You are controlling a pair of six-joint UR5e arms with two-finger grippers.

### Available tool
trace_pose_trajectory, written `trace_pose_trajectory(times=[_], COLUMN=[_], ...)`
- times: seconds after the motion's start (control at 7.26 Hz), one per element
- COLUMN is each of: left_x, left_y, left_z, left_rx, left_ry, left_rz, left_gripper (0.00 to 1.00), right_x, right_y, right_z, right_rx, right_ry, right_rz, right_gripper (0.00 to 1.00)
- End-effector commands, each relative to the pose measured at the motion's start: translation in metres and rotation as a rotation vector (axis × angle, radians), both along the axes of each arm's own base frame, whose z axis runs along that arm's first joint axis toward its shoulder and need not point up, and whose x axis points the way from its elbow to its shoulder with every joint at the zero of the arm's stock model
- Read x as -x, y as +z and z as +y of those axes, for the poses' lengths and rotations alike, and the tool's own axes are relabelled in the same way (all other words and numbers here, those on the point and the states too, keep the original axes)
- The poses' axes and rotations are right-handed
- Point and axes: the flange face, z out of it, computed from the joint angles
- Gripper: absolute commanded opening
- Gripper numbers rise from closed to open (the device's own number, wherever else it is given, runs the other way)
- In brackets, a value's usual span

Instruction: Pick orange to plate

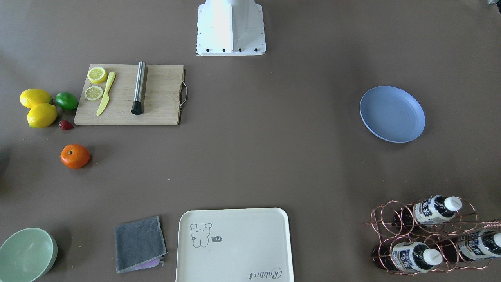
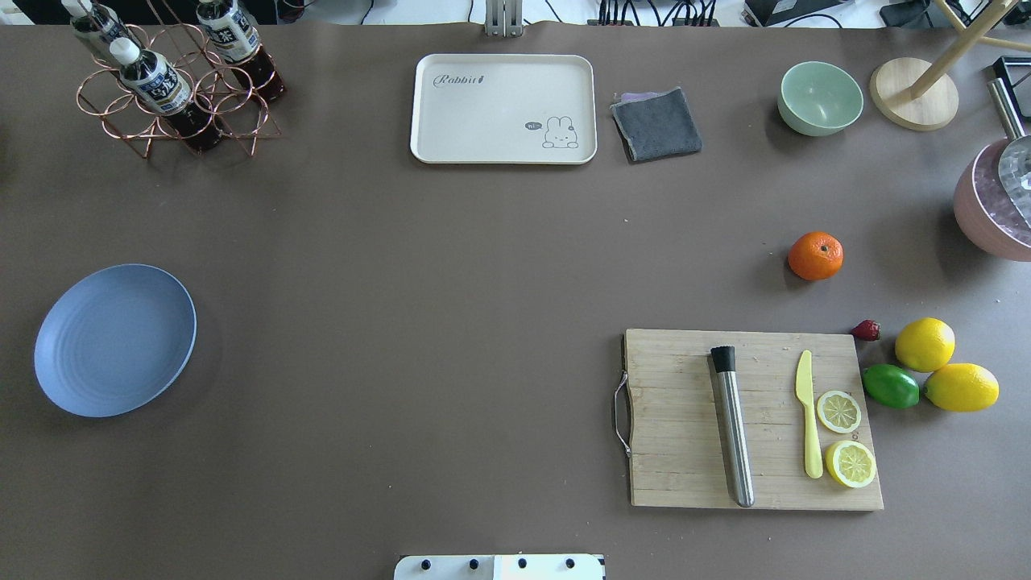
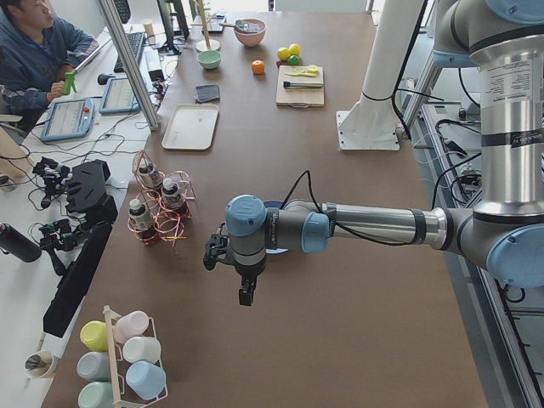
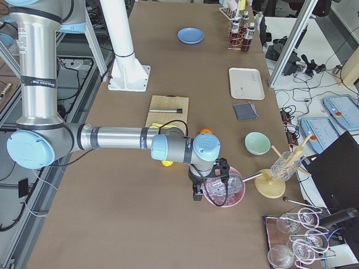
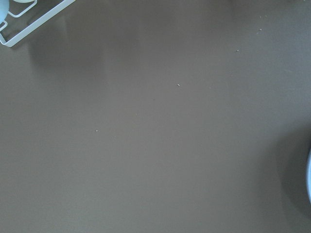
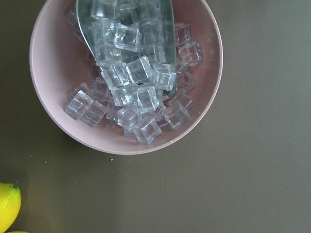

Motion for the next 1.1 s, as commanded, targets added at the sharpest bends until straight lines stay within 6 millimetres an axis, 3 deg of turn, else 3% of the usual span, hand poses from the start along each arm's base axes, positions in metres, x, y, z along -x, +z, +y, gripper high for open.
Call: trace_pose_trajectory(times=[0.0,0.14,0.41,0.69,0.83,0.96], left_x=[0.0,-0.001,-0.001,-0.001,0.0,-0.001], left_y=[-0.013,-0.025,-0.051,-0.063,-0.058,-0.069], left_z=[-0.013,-0.014,-0.035,-0.063,-0.061,-0.064], left_rx=[-0.025,-0.05,-0.126,-0.189,-0.186,-0.208], left_ry=[-0.004,-0.003,-0.005,-0.008,-0.006,-0.005], left_rz=[0.003,0.003,0.006,0.001,0.009,0.012], left_gripper=[1.0,1.0,1.0,1.0,1.0,1.0], right_x=[0.0,0.0,0.0,0.0,0.0,0.0], right_y=[-0.001,-0.001,-0.001,-0.004,-0.006,-0.03], right_z=[-0.001,-0.001,-0.001,-0.001,-0.002,-0.004], right_rx=[-0.001,-0.001,-0.003,-0.007,-0.012,-0.064], right_ry=[0.0,0.0,0.0,0.0,0.0,0.0], right_rz=[0.0,0.0,-0.001,-0.001,0.0,0.004], right_gripper=[1.0,1.0,1.0,1.0,1.0,1.0])
